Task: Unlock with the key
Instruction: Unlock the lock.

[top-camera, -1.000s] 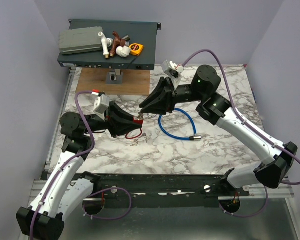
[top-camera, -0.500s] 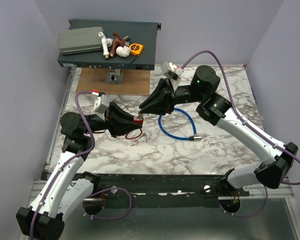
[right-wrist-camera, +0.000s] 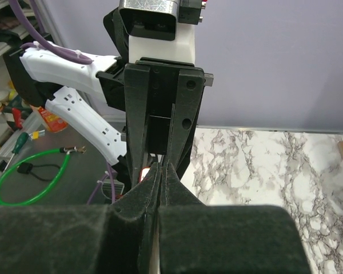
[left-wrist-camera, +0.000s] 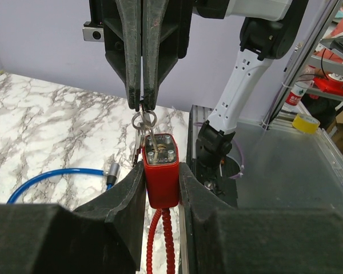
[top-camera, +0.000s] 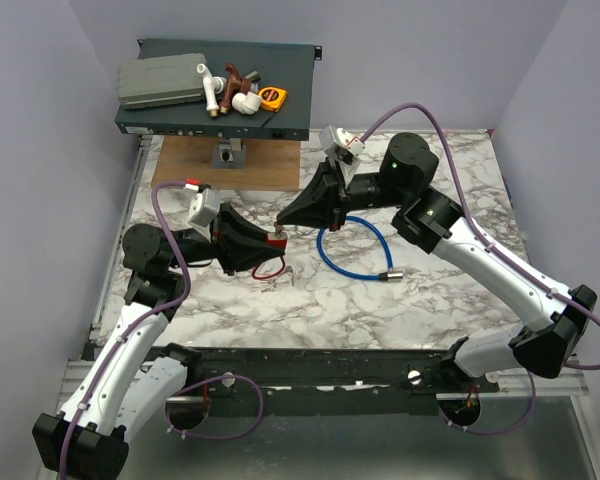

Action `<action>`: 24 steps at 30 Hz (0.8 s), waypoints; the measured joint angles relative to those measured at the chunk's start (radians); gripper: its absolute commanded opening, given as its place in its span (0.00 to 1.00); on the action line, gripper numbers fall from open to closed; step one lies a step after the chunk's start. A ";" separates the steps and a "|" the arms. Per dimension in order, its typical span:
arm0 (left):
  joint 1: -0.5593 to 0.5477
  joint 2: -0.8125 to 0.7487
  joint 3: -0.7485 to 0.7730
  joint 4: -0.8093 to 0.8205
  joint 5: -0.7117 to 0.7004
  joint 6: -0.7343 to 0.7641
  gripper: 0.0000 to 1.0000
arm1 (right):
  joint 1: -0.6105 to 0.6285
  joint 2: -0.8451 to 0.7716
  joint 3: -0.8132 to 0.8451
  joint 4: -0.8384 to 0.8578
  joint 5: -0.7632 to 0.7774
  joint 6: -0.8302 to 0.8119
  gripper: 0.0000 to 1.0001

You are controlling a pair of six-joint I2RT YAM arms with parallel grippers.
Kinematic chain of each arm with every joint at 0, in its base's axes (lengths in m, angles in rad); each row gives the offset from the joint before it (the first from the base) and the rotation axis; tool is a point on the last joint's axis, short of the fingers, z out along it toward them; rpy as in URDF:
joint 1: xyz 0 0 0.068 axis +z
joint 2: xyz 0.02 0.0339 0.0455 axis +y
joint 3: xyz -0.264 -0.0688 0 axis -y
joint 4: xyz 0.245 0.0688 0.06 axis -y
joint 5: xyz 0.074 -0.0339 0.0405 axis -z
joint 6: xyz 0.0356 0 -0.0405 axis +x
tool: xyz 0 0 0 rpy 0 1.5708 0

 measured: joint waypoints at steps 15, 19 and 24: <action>-0.001 -0.014 -0.010 -0.023 0.027 0.073 0.00 | 0.047 -0.040 0.002 -0.124 0.111 -0.130 0.01; -0.002 -0.019 -0.010 -0.058 0.057 0.140 0.00 | 0.057 -0.043 0.002 -0.159 0.113 -0.149 0.01; -0.002 -0.025 -0.016 -0.102 0.089 0.216 0.00 | 0.074 -0.046 0.002 -0.211 0.132 -0.175 0.01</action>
